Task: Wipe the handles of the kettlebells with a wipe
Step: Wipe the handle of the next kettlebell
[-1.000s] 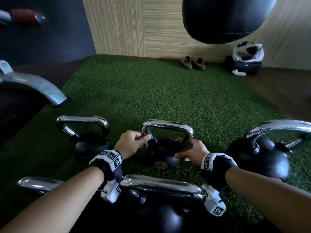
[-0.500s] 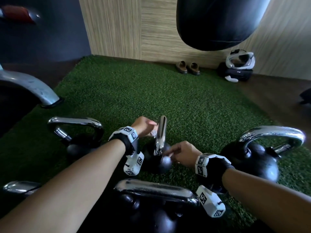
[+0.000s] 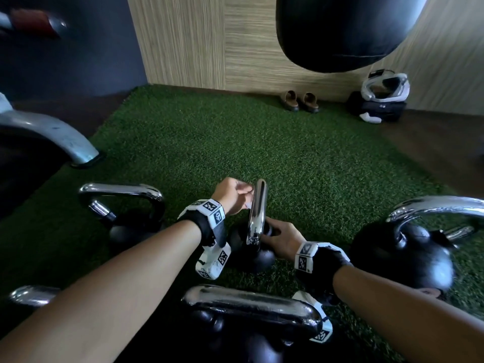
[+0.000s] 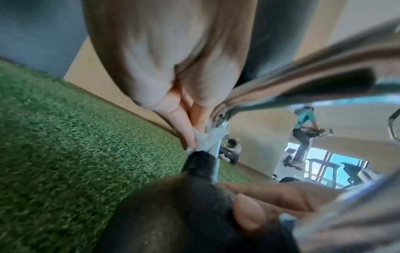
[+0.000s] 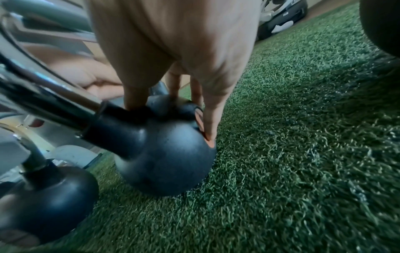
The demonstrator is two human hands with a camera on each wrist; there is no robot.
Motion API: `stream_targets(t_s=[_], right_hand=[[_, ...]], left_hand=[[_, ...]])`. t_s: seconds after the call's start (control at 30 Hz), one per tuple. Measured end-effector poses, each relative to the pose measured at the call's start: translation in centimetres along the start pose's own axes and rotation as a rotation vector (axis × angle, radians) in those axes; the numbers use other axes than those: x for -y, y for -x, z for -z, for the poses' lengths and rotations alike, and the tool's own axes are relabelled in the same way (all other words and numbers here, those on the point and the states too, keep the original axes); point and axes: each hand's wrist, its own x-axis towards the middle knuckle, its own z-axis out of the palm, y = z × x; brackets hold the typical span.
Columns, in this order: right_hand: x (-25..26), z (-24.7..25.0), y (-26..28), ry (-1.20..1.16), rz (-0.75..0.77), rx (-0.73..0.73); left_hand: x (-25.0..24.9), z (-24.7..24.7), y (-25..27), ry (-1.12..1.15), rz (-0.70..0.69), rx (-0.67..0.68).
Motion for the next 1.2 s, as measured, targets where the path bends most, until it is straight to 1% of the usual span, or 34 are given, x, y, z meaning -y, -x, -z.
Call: stream_targets(t_s=[0.03, 0.1, 0.2, 0.3, 0.4, 0.47, 0.53, 0.63, 0.67, 0.77, 0.8, 0.87, 0.93, 0.97, 1.0, 1.1, 1.13, 1.2], right_hand=[[0.3, 0.1, 0.3, -0.001, 0.001, 0.005], [0.4, 0.1, 0.4, -0.021, -0.012, 0.010], [0.4, 0.2, 0.4, -0.016, -0.012, 0.006], [0.3, 0.1, 0.3, -0.017, -0.024, -0.007], [0.1, 0.0, 0.0, -0.021, -0.027, -0.014], [-0.5, -0.2, -0.3, -0.047, -0.030, -0.019], [-1.2, -0.3, -0.6, -0.051, -0.028, -0.023], [-2.1, -0.4, -0.9, -0.078, -0.011, -0.026], [-1.8, -0.4, -0.8, -0.080, -0.003, -0.029], [-0.3, -0.2, -0.3, -0.076, -0.006, -0.018], [0.1, -0.1, -0.2, -0.085, -0.012, -0.011], [0.1, 0.0, -0.2, -0.098, 0.003, -0.003], [0.0, 0.0, 0.0, -0.055, 0.032, -0.014], [-0.1, 0.1, 0.1, -0.031, 0.041, -0.027], [-0.1, 0.1, 0.1, -0.022, 0.049, -0.037], [0.5, 0.3, 0.4, 0.041, 0.066, -0.030], [0.6, 0.3, 0.4, 0.052, 0.067, -0.025], [0.7, 0.4, 0.4, 0.058, 0.062, -0.035]], left_hand=[[-0.1, -0.1, 0.0, 0.019, 0.023, 0.027], [-0.4, 0.3, 0.2, 0.148, 0.047, 0.037], [-0.5, 0.9, 0.4, 0.385, 0.017, 0.024], [-0.5, 1.2, 1.3, 0.579, -0.022, 0.053], [-0.5, 1.2, 1.7, 0.607, -0.053, 0.052], [-0.6, 1.3, 2.0, 0.636, -0.027, 0.051], [-0.4, 1.6, 2.8, 0.667, 0.002, 0.096], [0.3, 2.3, 4.2, 0.611, 0.018, 0.216], [0.5, 2.5, 4.3, 0.569, -0.001, 0.221], [0.3, 3.0, 4.3, 0.506, -0.038, 0.159], [0.3, 3.1, 4.4, 0.493, -0.042, 0.160], [0.5, 3.3, 5.1, 0.438, -0.037, 0.238], [0.8, 3.6, 6.1, 0.328, -0.043, 0.341], [0.8, 3.7, 6.6, 0.272, -0.055, 0.368], [0.7, 3.7, 6.9, 0.234, -0.074, 0.370], [1.1, 3.8, 7.6, 0.213, -0.131, 0.288], [1.4, 3.8, 7.9, 0.205, -0.156, 0.282], [2.1, 3.8, 8.6, 0.136, -0.225, 0.330]])
